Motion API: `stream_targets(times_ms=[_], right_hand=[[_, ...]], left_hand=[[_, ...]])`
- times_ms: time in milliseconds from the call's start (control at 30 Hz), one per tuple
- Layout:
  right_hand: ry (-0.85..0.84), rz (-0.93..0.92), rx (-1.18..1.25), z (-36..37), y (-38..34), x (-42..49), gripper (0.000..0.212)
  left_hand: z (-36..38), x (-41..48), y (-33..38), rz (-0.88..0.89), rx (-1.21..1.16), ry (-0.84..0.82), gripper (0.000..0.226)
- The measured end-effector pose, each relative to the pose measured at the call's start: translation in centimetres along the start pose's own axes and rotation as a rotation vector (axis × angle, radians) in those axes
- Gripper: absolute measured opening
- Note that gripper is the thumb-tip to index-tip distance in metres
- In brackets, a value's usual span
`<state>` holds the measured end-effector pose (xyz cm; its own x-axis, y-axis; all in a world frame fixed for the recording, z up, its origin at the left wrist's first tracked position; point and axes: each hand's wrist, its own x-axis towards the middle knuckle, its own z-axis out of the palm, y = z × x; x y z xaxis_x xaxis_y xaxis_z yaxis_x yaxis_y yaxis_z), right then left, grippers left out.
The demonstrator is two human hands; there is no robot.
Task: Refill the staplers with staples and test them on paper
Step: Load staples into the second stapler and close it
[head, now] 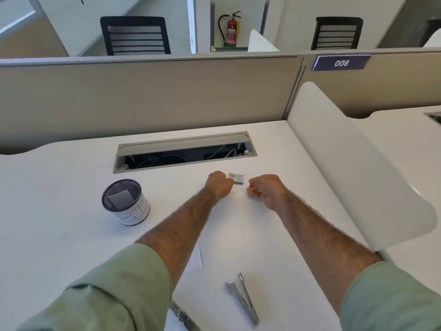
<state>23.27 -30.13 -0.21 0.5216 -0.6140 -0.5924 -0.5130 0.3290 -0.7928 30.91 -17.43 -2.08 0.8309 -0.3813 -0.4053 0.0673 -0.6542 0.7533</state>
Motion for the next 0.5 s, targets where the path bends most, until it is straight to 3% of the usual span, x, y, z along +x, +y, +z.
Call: stream_targets(times_ms=[133, 267, 500], right_hand=[[-0.029, -0.022, 0.045, -0.8, 0.1, -1.6, 0.009], [-0.106, -0.041, 0.121, -0.9, 1.7, -5.2, 0.009], [-0.305, -0.107, -0.120, 0.9, 8.5, -15.0, 0.011]], left_hand=[[-2.6, -3.4, -1.3, 0.054, -0.036, -0.001, 0.019], [-5.9, -8.8, -5.0, 0.170, -0.010, 0.077, 0.020], [-9.4, -20.3, -15.7, 0.291, 0.032, 0.277, 0.021]])
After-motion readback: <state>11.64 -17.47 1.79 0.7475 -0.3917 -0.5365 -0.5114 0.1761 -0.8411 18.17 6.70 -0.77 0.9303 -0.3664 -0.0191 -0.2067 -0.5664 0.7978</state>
